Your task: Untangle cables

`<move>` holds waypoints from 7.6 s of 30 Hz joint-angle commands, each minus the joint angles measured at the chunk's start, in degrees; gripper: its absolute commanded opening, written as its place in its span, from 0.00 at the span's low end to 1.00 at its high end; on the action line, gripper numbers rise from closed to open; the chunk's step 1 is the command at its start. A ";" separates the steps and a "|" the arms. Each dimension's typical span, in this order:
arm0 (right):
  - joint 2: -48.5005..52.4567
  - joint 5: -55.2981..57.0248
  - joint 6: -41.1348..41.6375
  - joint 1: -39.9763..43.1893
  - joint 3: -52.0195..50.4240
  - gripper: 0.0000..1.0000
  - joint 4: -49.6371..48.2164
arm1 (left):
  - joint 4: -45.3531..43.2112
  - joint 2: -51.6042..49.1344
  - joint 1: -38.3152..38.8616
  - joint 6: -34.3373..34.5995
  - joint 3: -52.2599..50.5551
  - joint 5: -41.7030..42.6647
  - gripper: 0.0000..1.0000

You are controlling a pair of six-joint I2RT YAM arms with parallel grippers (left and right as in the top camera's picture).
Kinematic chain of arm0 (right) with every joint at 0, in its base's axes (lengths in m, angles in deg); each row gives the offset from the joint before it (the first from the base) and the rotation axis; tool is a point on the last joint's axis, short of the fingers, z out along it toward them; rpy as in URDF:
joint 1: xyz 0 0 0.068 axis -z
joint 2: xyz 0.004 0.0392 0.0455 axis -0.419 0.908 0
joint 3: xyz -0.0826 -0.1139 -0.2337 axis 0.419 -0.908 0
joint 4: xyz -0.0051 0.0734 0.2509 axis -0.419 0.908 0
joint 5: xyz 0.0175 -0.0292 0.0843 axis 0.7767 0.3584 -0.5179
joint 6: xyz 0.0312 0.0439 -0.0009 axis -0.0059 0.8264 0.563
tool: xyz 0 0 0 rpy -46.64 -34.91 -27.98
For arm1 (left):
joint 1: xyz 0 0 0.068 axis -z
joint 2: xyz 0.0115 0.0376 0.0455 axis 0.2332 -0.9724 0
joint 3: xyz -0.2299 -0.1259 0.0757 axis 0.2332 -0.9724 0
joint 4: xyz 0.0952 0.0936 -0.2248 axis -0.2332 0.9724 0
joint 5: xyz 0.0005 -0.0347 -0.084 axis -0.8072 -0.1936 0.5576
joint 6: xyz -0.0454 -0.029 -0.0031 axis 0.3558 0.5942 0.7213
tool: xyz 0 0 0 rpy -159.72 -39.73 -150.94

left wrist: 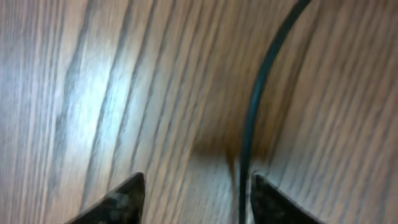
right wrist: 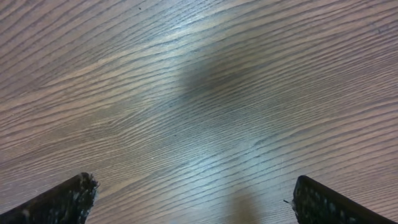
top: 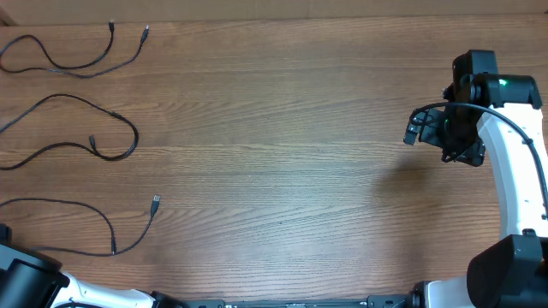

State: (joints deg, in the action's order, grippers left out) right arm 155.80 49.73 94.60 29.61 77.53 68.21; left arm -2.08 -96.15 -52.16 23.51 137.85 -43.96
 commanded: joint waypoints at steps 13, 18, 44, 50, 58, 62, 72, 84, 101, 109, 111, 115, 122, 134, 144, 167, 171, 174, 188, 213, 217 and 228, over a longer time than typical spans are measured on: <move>0.07 0.55 -0.07 0.17 -0.09 1.00 -0.11 | -3.08 0.61 0.04 -3.04 0.00 6.25 0.20; 0.07 0.55 -0.07 0.17 -0.09 1.00 -0.09 | -2.91 0.61 0.04 -3.02 0.00 6.25 0.33; 0.07 0.55 -0.07 0.17 -0.09 1.00 -0.09 | -9.64 0.61 0.04 -7.80 -3.58 6.23 0.05; 0.07 0.55 -0.07 0.17 -0.09 1.00 -0.09 | -13.62 0.61 0.09 -9.16 -3.58 8.13 0.05; 0.07 0.52 -0.07 0.17 -0.09 1.00 -0.09 | -17.25 0.61 0.09 -13.75 -3.58 11.41 0.13; 0.07 0.55 -0.07 0.17 -0.09 1.00 -0.09 | -16.41 0.81 0.09 -13.75 -3.58 11.39 0.73; 0.07 0.55 -0.07 0.17 -0.09 1.00 -0.09 | -12.02 9.09 0.11 -13.73 -3.04 19.67 0.99; 0.07 0.55 -0.07 0.17 -0.09 1.00 -0.09 | -8.92 19.08 11.19 -0.28 -3.06 70.16 0.99; 0.07 0.55 -0.07 0.17 -0.09 1.00 -0.09 | 16.33 20.52 57.99 -20.44 -3.02 47.71 1.00; 0.07 0.55 -0.07 0.17 -0.09 1.00 -0.09 | 26.18 36.33 68.37 -16.72 -3.04 27.98 0.99; 0.07 0.52 -0.07 0.17 -0.09 1.00 -0.09 | 28.81 43.23 72.83 -12.55 -3.08 20.31 1.00; 0.07 0.55 -0.07 0.17 -0.09 1.00 -0.09 | 31.30 50.53 78.84 -8.15 -3.10 17.18 0.99; 0.07 0.55 -0.07 0.17 -0.09 1.00 -0.09 | 40.74 59.39 87.23 -1.53 -3.76 16.39 0.99; 0.07 0.55 -0.07 0.17 -0.09 1.00 -0.09 | 43.17 59.21 87.21 -1.44 -3.76 16.35 1.00; 0.07 0.55 -0.07 0.17 -0.09 1.00 -0.09 | 28.76 62.12 86.40 -24.98 -8.04 23.58 1.00; 0.07 0.55 -0.07 0.17 -0.09 1.00 -0.09 | -7.17 99.71 70.36 -41.51 -45.79 32.06 1.00; 0.04 0.55 -0.07 0.17 -0.09 1.00 -0.09 | -12.00 103.78 69.18 -42.01 -50.56 31.89 1.00; 0.04 0.55 -0.07 0.17 -0.09 1.00 -0.09 | -19.06 106.57 68.54 -41.99 -56.46 31.89 1.00; 0.07 0.55 -0.07 0.17 -0.09 1.00 -0.09 | -47.28 112.65 63.36 -36.83 -74.10 26.86 1.00; 0.07 0.55 -0.07 0.17 -0.09 1.00 -0.09 | -40.72 112.65 63.43 -36.04 -77.44 9.84 1.00; 0.07 0.55 -0.07 0.17 -0.09 1.00 -0.09 | -40.61 112.65 63.43 -36.02 -77.44 10.34 1.00; 0.07 0.55 -0.07 0.17 -0.09 1.00 -0.09 | -40.76 112.61 63.43 -35.98 -77.44 11.15 0.99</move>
State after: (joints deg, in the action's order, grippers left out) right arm 155.80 49.73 94.60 29.63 77.48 68.23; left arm -42.78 15.80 11.55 -11.15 60.65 -32.92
